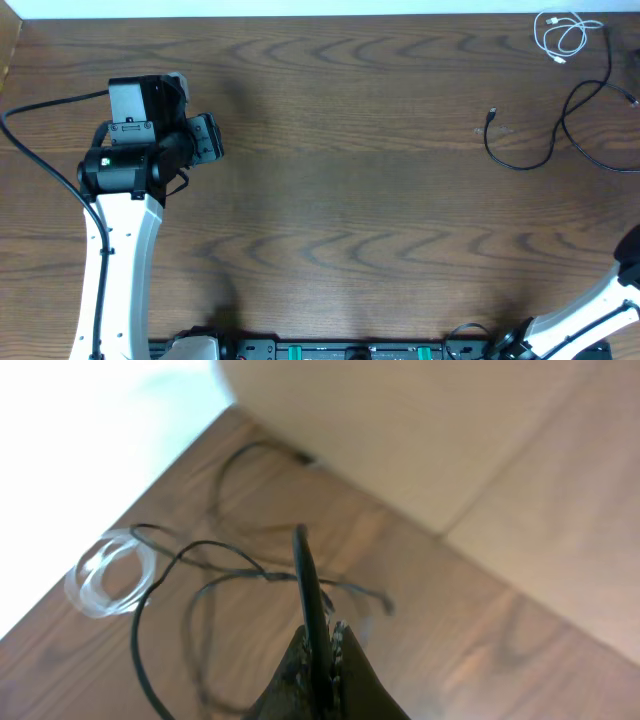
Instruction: Untangle cables
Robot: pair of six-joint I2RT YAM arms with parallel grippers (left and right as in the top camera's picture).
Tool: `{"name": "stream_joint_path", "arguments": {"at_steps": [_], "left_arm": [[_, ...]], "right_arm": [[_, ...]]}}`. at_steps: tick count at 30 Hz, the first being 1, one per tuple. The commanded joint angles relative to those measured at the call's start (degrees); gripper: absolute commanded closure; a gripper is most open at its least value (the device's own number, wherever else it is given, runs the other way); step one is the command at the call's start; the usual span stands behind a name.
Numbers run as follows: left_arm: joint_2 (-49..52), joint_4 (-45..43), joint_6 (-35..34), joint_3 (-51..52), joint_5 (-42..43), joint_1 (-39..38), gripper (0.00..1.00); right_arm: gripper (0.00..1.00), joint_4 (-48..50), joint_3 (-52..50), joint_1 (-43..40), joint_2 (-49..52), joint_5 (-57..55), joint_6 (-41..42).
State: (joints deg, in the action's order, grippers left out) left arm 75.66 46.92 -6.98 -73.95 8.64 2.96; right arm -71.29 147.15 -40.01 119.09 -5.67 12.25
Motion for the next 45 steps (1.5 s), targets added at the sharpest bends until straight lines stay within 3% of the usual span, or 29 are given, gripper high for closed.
{"name": "stream_joint_path", "arguments": {"at_steps": [1, 8, 9, 11, 13, 16, 22, 31, 34, 38, 45], "left_arm": [[0.3, -1.2, -1.8, -0.3, -0.1, 0.2, 0.38], [0.3, -2.4, -1.9, -0.3, -0.1, 0.2, 0.37], [0.3, -2.4, -1.9, -0.3, -0.1, 0.2, 0.37], [0.3, -2.4, -1.9, -0.3, -0.1, 0.2, 0.38], [0.3, -2.4, -1.9, -0.3, -0.1, 0.2, 0.37], [0.3, -2.4, -1.9, -0.3, -0.1, 0.2, 0.38], [0.3, -2.4, -1.9, -0.3, -0.1, 0.2, 0.38], [0.3, -2.4, -1.9, -0.3, -0.1, 0.2, 0.37], [0.3, -2.4, -1.9, -0.3, -0.2, 0.2, 0.32], [0.3, -2.1, -1.9, -0.3, -0.1, 0.2, 0.07], [0.3, -2.0, -1.9, -0.3, -0.2, 0.2, 0.04]], "right_arm": [[0.99, -0.1, 1.1, -0.8, -1.2, -7.2, 1.0], [0.99, -5.1, 1.0, -0.4, 5.1, -7.7, 1.0], [0.88, -6.0, 1.0, -0.2, 6.8, -7.6, 1.0], [0.46, -7.6, 1.0, 0.3, 9.7, -7.0, 1.0], [0.16, -9.4, 1.0, 0.8, 12.6, -4.9, 1.0], [0.02, -10.6, 1.0, 1.4, 14.7, 0.9, -1.7], [0.01, -11.3, 1.0, 3.6, 12.3, 18.0, -11.5], [0.01, -15.5, 1.0, 10.6, 4.8, 27.3, -20.0], [0.01, -18.2, 1.0, 14.4, 2.4, 28.5, -21.9], [0.01, -21.6, 1.0, 20.9, 0.0, 28.5, -22.2], [0.01, -24.6, 1.0, 34.7, -0.8, 25.9, -22.2]]}}
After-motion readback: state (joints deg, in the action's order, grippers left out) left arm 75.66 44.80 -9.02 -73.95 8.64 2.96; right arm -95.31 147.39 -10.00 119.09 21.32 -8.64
